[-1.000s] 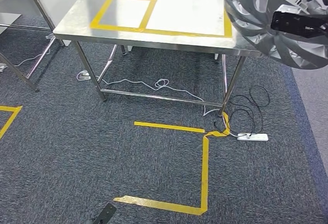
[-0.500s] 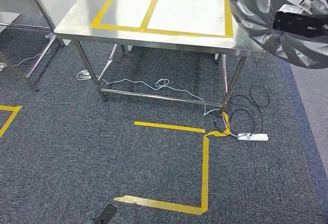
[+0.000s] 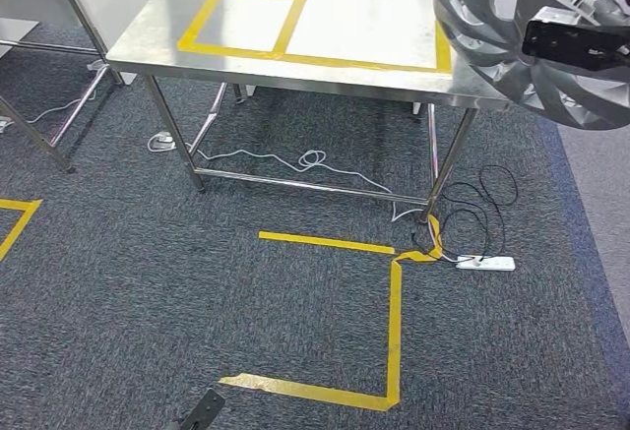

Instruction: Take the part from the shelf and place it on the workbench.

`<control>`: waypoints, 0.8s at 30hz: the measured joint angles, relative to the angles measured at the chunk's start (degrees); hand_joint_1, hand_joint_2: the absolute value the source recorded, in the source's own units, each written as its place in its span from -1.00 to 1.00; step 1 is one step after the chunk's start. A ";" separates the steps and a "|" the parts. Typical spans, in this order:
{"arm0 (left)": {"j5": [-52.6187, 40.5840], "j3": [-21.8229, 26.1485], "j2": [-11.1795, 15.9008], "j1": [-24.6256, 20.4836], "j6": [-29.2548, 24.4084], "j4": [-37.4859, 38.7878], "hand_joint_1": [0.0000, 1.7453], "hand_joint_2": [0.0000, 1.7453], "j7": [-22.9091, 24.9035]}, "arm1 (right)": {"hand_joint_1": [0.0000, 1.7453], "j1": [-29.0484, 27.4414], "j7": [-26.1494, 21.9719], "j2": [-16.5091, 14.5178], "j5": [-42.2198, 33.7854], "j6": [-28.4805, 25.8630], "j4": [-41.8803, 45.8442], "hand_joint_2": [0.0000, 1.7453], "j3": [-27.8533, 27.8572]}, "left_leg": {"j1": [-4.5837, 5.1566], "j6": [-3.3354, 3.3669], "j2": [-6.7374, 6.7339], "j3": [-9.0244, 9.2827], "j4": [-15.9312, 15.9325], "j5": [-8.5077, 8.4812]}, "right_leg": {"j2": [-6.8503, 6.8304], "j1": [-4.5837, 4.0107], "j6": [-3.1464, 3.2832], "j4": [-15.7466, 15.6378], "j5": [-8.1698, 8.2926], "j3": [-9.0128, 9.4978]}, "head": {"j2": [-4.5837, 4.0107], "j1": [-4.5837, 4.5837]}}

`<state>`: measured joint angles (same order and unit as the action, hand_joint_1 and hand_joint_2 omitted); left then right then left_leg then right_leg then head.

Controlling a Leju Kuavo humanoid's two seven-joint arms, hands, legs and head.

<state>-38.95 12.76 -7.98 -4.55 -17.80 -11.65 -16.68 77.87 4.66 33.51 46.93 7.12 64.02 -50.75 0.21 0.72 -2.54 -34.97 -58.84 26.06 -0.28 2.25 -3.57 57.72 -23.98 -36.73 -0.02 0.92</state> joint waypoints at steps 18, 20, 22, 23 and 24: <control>-0.06 0.00 -0.02 0.00 0.16 0.00 -1.00 -1.00 0.07 | 1.00 -0.02 0.00 0.05 0.02 -0.01 0.00 1.00 0.00 | -0.03 0.01 -0.01 0.00 0.00 -0.01 | 0.02 -0.05 0.00 0.01 0.00 -0.01 | 0.00 0.00; -0.06 0.00 -0.02 0.00 0.16 0.00 -1.00 -1.00 0.07 | 1.00 -0.02 0.00 0.07 0.02 0.00 0.00 1.00 0.00 | -0.03 0.01 -0.01 0.00 0.00 -0.01 | 0.02 -0.04 0.00 0.01 0.00 -0.01 | 0.00 0.00; -0.06 0.00 -0.02 0.00 0.16 0.00 -1.00 -1.00 0.07 | 1.00 -0.01 0.00 0.10 0.02 0.01 0.00 1.00 -0.01 | -0.03 0.01 -0.01 0.00 0.00 -0.01 | 0.02 -0.04 0.00 0.01 0.00 -0.01 | 0.00 0.00; -0.06 0.00 -0.02 0.00 0.16 0.00 -1.00 -1.00 0.07 | 1.00 0.00 0.00 0.11 0.02 0.01 0.00 1.00 -0.01 | -0.03 0.01 -0.01 0.00 0.00 -0.01 | 0.02 -0.05 0.00 0.01 0.00 -0.01 | 0.00 0.00; -0.06 0.00 -0.02 0.00 0.16 0.00 -1.00 -1.00 0.07 | 1.00 0.00 0.00 0.13 0.02 0.01 0.00 1.00 -0.01 | -0.03 0.01 -0.01 0.00 0.00 -0.01 | 0.02 -0.05 0.00 0.01 0.00 -0.01 | 0.00 0.00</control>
<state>-39.01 12.76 -8.00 -4.55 -17.64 -11.65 -16.61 77.87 4.66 33.64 46.95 7.13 64.02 -50.76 0.18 0.73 -2.55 -34.96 -58.84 26.04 -0.27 2.20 -3.57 57.73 -23.98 -36.74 -0.02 0.92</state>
